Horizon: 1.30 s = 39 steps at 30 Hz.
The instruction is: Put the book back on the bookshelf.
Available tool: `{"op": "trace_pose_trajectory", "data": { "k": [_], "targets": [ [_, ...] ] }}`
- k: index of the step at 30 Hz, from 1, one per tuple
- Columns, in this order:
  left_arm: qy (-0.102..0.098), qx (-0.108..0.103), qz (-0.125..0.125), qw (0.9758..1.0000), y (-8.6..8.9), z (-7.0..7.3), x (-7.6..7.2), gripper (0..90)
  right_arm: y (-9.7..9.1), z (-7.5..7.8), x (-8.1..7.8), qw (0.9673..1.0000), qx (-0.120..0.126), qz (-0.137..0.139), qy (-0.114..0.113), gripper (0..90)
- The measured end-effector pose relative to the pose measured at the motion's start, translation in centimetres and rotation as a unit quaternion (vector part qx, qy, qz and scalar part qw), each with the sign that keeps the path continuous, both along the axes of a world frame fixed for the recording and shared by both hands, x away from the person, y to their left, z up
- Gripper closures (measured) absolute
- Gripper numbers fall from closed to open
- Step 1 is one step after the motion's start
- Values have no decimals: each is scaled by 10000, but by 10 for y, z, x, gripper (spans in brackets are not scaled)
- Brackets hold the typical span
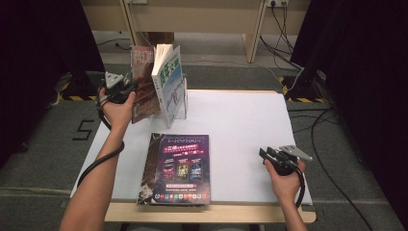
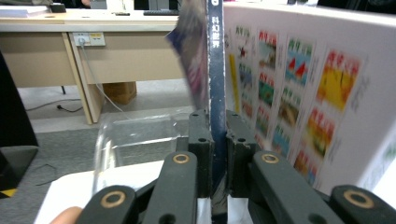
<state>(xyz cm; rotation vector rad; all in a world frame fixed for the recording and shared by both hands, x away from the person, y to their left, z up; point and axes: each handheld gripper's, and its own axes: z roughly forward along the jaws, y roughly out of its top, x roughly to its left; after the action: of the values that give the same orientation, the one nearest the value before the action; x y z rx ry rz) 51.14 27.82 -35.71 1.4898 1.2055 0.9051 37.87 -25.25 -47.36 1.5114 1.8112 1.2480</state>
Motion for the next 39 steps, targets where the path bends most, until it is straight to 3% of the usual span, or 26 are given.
{"op": "trace_pose_trajectory", "data": {
  "k": [6, 13, 22, 27, 34, 36, 37, 39],
  "targets": [
    [159, 247, 6, 9996, 13, -12, -25, 822, 3, 1, 0, 10000, -25, 19, 14, 624],
    [368, 183, -39, 9991, 25, -29, -50, 814, 7, 1, -1, 10000, -38, 38, 8, 623],
    [483, 249, -29, 9985, 28, -50, -66, 814, 7, 1, -1, 10000, -33, 37, 38, 623],
    [540, 97, -73, 9985, 29, -58, -66, 813, 7, 1, -1, 10000, -32, 33, 47, 622],
    [414, 248, -64, 9988, 24, -55, -64, 757, 5, 0, 0, 10000, -17, 4, 80, 620],
    [327, 338, -78, 9989, 25, -52, -64, 730, 4, 0, 0, 10000, -28, -4, 88, 619],
    [141, 418, -1, 9990, 27, -48, -64, 709, 3, 0, 0, 9999, -10, -6, 104, 617],
    [39, 327, 49, 9994, 29, -45, -64, 683, 4, 0, -1, 9999, 40, -28, 139, 617]
  ]
}}
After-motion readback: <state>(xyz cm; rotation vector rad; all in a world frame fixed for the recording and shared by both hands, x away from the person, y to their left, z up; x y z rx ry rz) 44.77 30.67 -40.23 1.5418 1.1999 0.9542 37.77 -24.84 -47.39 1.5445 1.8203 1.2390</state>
